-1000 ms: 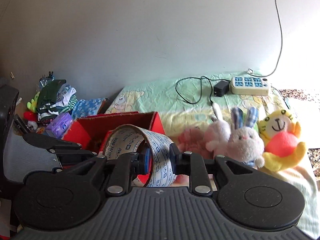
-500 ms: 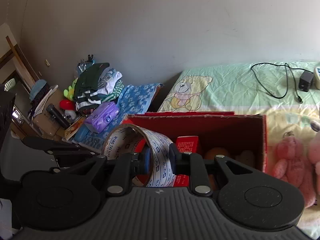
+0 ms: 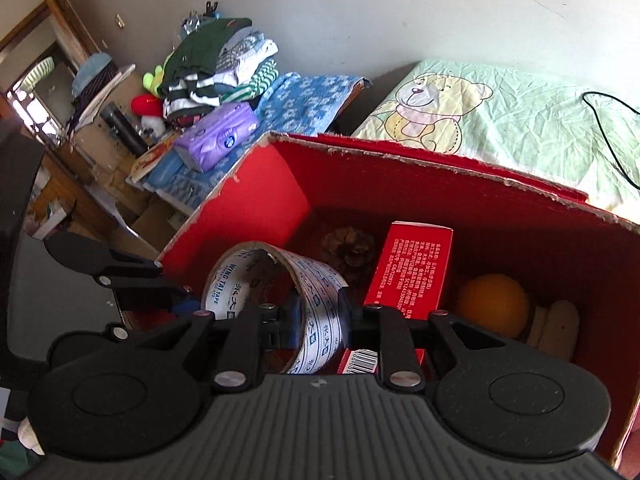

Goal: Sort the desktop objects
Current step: 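Lower the tape roll into the box beside the pine cone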

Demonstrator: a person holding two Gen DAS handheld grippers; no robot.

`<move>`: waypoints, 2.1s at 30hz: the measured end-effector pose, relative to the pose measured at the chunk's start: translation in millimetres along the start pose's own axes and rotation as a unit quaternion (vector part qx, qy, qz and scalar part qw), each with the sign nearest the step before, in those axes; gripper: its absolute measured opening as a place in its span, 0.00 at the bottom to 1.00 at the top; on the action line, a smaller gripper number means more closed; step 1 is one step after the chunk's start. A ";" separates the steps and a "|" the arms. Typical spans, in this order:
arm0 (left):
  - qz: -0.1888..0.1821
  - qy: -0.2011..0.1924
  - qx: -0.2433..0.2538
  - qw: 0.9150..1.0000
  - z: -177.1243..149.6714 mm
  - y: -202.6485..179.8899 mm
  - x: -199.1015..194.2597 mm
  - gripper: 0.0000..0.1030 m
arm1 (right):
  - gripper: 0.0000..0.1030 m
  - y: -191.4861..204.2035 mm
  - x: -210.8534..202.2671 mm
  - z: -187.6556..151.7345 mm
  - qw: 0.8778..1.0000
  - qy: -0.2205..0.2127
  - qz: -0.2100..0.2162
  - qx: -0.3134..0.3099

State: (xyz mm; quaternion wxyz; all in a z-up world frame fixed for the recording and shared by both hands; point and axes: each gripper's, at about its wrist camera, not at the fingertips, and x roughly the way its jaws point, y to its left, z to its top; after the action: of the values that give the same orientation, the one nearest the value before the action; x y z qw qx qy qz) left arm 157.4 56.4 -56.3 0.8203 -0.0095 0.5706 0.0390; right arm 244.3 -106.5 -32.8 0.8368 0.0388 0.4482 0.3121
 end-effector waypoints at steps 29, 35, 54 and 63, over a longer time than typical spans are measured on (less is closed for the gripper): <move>-0.003 0.060 -0.034 0.998 8.2 3.4 31.0 0.41 | 0.23 -10.2 51.0 19.9 0.994 0.103 -0.018 -0.018; -0.009 0.046 -0.040 0.998 9.6 4.7 21.8 0.42 | 0.21 -17.2 42.9 19.5 0.997 0.081 -0.014 0.014; -0.033 0.003 -0.052 0.998 4.3 9.9 -20.4 0.39 | 0.07 -15.6 45.4 20.8 0.997 0.071 -0.003 0.027; -0.055 0.019 -0.057 0.997 9.6 6.3 4.2 0.39 | 0.07 -13.1 51.6 23.2 0.996 0.087 0.012 0.006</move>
State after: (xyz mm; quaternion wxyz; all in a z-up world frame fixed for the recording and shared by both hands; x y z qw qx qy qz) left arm 167.4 63.5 -56.8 0.8081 -0.0886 0.5818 0.0262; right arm 289.4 -83.3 -60.9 0.7905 0.0222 0.5208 0.3214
